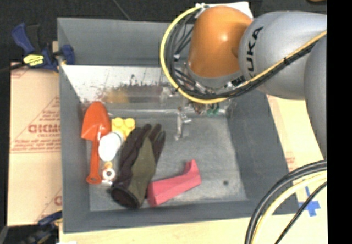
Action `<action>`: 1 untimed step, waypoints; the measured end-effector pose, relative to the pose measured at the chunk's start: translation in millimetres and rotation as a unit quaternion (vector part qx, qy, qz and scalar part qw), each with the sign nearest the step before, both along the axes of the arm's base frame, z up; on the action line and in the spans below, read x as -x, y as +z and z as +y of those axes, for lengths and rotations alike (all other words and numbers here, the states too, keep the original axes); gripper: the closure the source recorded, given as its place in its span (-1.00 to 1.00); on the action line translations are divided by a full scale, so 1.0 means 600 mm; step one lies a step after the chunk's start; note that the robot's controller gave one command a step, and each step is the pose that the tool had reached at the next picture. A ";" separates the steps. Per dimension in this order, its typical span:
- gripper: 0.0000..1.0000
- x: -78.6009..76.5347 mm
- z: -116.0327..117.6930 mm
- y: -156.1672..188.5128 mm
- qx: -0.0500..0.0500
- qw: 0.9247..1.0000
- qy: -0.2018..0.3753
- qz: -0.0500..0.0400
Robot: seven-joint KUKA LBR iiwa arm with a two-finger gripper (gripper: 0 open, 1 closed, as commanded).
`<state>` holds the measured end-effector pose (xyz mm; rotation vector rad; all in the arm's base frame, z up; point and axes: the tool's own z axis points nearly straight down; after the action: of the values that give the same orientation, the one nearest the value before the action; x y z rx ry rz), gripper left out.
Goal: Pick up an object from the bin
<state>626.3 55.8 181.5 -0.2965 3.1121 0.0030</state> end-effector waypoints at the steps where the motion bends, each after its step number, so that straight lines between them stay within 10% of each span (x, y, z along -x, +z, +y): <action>1: -1.00 -0.003 -0.010 0.062 0.000 1.000 -0.002 -0.002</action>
Offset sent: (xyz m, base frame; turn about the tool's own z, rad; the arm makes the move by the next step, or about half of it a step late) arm 0.0280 0.0703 -0.0454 -0.3816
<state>628.0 50.0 218.4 -0.2898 3.1078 0.0031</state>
